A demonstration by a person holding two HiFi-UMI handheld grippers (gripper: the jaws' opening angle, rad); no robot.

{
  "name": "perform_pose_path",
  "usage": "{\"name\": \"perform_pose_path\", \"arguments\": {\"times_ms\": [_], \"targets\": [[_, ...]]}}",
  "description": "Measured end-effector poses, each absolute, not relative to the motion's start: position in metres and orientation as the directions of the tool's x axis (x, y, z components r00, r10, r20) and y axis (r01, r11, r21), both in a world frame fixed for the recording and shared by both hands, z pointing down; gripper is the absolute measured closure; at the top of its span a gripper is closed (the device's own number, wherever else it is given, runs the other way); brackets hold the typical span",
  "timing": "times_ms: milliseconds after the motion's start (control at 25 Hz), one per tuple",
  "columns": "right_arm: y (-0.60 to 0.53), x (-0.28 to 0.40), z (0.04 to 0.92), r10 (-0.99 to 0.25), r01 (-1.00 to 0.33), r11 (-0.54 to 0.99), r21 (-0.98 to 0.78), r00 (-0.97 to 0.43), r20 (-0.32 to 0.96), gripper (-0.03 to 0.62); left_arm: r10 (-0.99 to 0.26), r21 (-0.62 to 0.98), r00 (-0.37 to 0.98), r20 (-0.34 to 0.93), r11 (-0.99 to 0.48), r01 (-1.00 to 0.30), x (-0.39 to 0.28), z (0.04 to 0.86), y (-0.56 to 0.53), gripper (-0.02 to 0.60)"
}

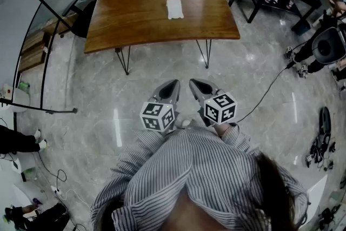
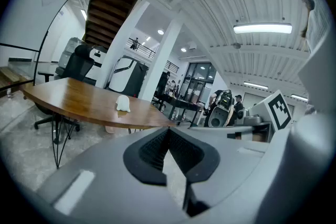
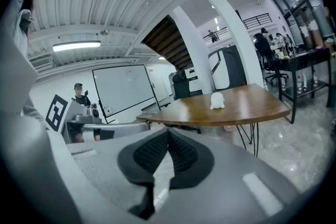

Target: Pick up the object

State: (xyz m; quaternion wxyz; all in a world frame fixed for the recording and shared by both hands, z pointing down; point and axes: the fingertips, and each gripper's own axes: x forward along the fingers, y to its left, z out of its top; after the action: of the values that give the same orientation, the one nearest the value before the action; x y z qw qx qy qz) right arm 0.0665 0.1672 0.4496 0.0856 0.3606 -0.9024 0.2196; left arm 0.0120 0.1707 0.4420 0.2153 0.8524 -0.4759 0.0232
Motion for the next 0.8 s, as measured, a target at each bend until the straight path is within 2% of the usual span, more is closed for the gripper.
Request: {"name": "perform_pose_path", "arguments": {"times_ms": [800], "targets": [[0.128, 0.079, 0.453, -0.635, -0.713, 0.635, -0.298, -0.701, 0.323, 0.592, -0.783, 0.377, 0.575, 0.239, -0.471, -0.798, 0.022, 0.449, 0.13, 0.577]]}}
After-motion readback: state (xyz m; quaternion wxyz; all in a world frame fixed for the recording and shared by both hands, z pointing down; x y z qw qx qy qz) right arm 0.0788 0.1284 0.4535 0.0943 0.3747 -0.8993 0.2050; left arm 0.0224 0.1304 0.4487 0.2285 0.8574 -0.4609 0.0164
